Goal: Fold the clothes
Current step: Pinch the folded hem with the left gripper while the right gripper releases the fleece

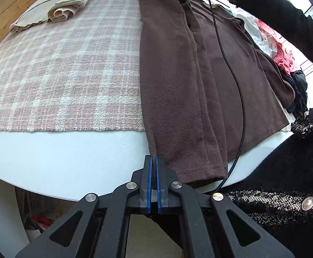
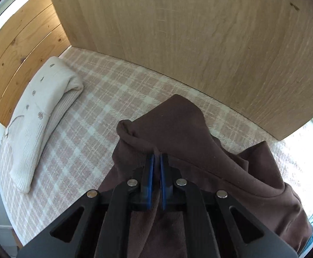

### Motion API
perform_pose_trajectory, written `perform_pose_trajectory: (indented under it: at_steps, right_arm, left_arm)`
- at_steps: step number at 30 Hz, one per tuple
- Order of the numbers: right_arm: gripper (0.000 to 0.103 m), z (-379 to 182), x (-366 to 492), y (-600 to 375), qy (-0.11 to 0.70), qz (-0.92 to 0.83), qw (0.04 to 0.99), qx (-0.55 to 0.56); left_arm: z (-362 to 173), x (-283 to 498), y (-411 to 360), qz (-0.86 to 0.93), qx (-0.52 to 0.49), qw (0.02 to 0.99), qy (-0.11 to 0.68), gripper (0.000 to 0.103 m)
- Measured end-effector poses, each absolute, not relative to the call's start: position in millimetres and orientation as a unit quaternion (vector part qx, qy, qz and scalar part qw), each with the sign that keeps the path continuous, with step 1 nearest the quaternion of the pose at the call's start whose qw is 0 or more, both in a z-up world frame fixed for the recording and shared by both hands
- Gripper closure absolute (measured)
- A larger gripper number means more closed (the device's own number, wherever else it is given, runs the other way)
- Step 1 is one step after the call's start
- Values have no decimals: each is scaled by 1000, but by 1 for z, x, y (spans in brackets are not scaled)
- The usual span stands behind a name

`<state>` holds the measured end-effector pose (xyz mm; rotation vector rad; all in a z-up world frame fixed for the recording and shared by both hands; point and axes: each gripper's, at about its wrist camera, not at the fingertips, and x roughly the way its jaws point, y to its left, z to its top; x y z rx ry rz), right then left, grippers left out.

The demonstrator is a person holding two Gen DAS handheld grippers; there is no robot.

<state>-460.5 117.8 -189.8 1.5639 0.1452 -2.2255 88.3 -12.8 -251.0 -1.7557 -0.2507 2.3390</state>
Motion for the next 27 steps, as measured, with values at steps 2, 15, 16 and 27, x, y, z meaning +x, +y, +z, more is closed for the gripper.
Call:
perform_pose_trajectory:
  at_steps: [2,15,16,27]
  right_arm:
    - [97,-190,-460,120,48,-795,207,568]
    - [72,-155,-330,111,81,-757,333,556]
    - [72,-164,-318,109,82,-747,340,565]
    - [70,-178,-286,131,52,-777,310,546]
  left_arm:
    - [-252,89,-15,792,-594,102,-96,100]
    - [-215,105,-25,809,-576,82,-86,99]
    - [-214,108,-28,810,-576,72,-82,99]
    - [-222,104,1,819,-559,101,-86,102]
